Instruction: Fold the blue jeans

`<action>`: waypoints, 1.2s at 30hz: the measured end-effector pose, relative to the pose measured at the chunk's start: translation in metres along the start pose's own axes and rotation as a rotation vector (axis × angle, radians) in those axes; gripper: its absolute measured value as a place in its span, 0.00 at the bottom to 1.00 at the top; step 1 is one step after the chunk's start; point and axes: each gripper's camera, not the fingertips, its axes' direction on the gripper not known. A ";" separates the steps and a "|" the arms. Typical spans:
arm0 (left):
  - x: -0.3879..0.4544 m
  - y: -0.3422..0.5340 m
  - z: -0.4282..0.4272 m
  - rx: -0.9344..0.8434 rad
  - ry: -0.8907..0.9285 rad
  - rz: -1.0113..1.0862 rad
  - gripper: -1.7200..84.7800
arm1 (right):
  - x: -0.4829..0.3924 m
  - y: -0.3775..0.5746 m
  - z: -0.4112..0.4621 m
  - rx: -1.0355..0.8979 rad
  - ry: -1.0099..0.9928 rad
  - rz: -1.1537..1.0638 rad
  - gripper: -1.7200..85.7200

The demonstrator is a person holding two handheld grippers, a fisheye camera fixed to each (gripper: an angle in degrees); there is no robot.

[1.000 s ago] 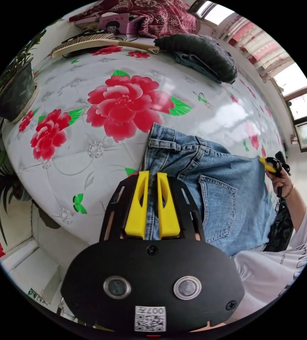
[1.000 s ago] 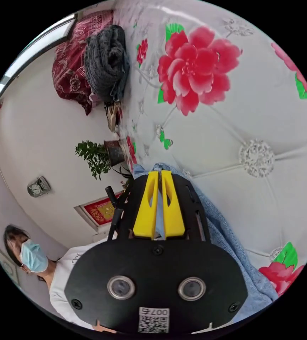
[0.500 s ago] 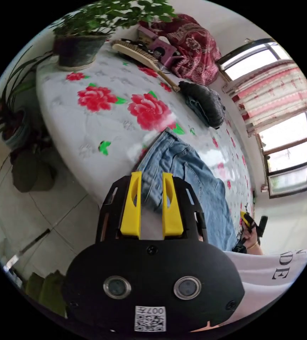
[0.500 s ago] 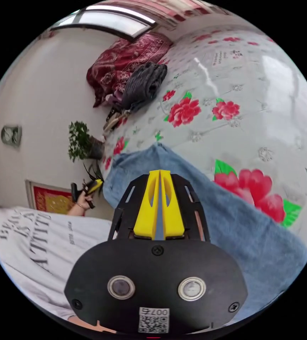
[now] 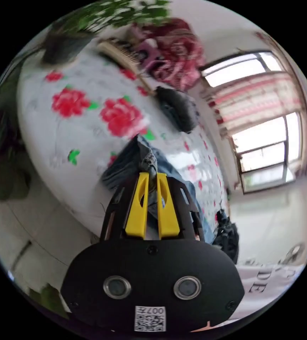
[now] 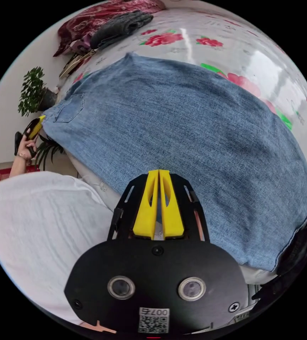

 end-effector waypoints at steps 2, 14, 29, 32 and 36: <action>0.035 -0.003 -0.016 0.002 -0.058 0.190 0.07 | -0.002 0.000 0.000 -0.016 -0.013 0.027 0.02; -0.093 0.021 0.028 0.014 -0.036 -0.127 0.11 | -0.031 0.043 -0.019 0.014 0.049 -0.004 0.02; -0.099 0.052 0.056 0.012 0.167 -0.245 0.21 | 0.075 0.236 -0.076 0.433 -0.253 0.487 0.02; -0.112 0.042 0.073 0.067 0.217 -0.326 0.18 | 0.073 0.244 -0.092 0.490 -0.283 0.439 0.02; -0.125 0.044 0.090 0.121 0.239 -0.457 0.09 | 0.065 0.238 -0.116 0.507 -0.268 0.336 0.02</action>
